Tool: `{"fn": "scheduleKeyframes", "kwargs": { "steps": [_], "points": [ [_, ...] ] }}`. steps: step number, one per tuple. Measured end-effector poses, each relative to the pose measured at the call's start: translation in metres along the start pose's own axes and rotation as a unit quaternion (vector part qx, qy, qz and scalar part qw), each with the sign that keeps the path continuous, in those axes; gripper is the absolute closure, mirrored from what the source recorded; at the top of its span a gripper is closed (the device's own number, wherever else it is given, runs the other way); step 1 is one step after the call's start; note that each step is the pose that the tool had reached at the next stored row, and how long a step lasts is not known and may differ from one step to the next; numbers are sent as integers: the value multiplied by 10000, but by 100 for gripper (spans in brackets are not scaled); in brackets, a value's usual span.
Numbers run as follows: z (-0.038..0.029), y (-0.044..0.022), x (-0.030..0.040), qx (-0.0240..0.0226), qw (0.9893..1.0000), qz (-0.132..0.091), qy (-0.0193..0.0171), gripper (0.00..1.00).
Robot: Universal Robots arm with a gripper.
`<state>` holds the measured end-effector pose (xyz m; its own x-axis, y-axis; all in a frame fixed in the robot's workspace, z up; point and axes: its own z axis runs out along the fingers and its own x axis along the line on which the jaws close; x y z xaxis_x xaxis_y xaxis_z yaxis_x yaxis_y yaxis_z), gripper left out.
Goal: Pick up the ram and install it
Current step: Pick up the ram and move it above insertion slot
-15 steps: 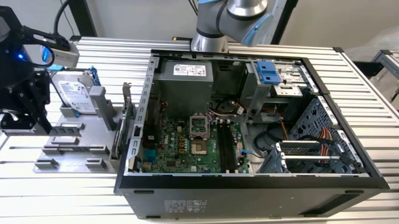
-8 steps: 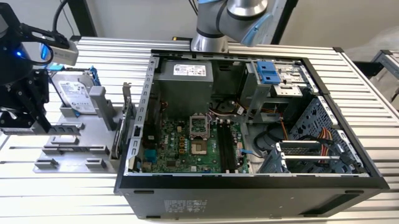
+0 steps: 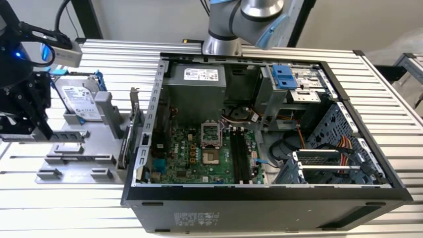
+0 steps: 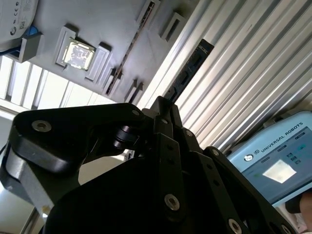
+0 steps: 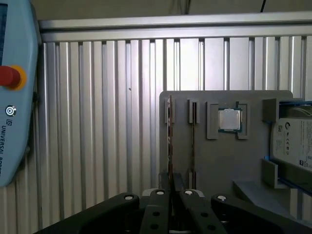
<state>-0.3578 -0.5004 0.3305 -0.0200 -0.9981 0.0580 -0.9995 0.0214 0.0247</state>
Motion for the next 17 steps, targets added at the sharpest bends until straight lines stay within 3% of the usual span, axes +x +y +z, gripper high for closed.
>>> {"fn": "scheduleKeyframes", "kwargs": {
  "steps": [17],
  "points": [
    [-71,2,4,-1,10000,0,0,100]
  ]
}}
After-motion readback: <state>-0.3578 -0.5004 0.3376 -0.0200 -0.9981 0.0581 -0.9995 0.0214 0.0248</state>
